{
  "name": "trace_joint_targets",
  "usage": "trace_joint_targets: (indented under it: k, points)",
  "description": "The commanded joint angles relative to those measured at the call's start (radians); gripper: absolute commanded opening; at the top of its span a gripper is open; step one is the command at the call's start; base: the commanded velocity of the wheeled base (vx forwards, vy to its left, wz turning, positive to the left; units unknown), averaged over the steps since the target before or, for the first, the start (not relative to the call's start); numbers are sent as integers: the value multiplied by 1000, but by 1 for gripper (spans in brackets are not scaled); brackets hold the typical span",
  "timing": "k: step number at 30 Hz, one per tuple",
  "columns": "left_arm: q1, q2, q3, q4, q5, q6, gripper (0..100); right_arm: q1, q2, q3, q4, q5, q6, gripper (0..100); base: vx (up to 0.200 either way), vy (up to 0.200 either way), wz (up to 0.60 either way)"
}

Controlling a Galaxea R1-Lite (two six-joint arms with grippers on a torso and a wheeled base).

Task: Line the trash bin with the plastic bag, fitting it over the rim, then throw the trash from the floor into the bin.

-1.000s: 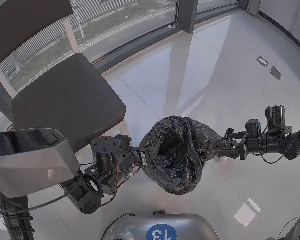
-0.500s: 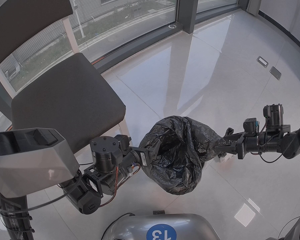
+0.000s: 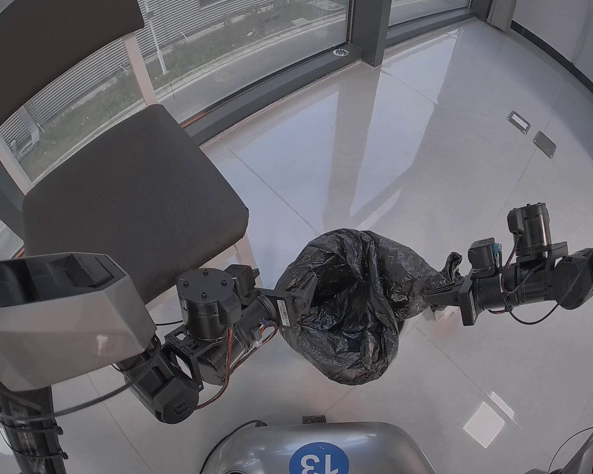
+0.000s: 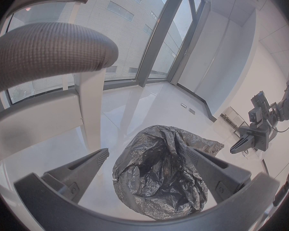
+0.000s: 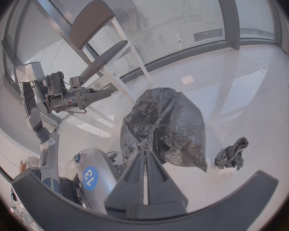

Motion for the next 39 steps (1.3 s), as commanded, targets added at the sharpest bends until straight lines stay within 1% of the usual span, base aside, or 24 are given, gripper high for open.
trace_joint_targets:
  k: [1, 3, 4, 5, 11, 15, 16, 17, 18, 19, 20, 24, 28, 35, 39]
  points:
    - [-1, -5, 12, -16, 1, -1, 100, 20, 46, -41, 8, -1, -4, 0, 0, 0, 0]
    - [0, -9, 13, -16, 1, -1, 100, 22, 46, -41, 13, -1, -15, 0, 0, 0, 0]
    - [0, -11, 13, -16, 1, -1, 100, 22, 52, -41, 17, -1, -35, 0, 0, 0, 0]
    - [0, -11, 12, -14, -1, 1, 100, 23, 60, -46, 17, 0, -35, 100, 0, 0, 0]
    - [0, -6, 7, -16, -1, -1, 100, 40, 123, -69, 28, -3, -37, 100, 0, 0, 0]
    - [0, -8, 7, -16, -1, -1, 100, 38, 172, -119, 68, -11, -41, 100, 0, 0, 0]
    - [0, -8, 7, -16, -1, -1, 100, 38, 177, -128, 75, -26, -44, 100, 0, 0, 0]
    - [0, -9, 9, -16, -1, -1, 100, 40, 177, -136, 83, -55, -54, 100, 0, 0, 0]
    - [0, -9, 9, -16, -1, -1, 100, 40, 178, -138, 83, -60, -55, 100, 0, 0, 0]
    - [0, -9, 9, -16, -1, -1, 100, 40, 177, -145, 86, -96, -77, 100, 0, 0, 0]
    - [2, -9, 9, -16, -2, -1, 100, 40, 175, -152, 88, -115, -98, 100, 0, 0, 0]
    - [0, -8, 4, -16, -4, -1, 100, 40, 167, -165, 102, -138, -116, 100, 0, 0, 0]
    - [0, -8, 6, -16, -4, -1, 100, 46, 172, -202, 121, -144, -118, 100, 0, 0, 0]
    - [2, -14, 12, -16, -4, 1, 100, 77, 227, -328, 240, -146, -118, 100, 0, 0, 0]
    - [2, -20, 12, -16, -4, -1, 100, 81, 289, -409, 307, -146, -138, 100, 0, 0, 0]
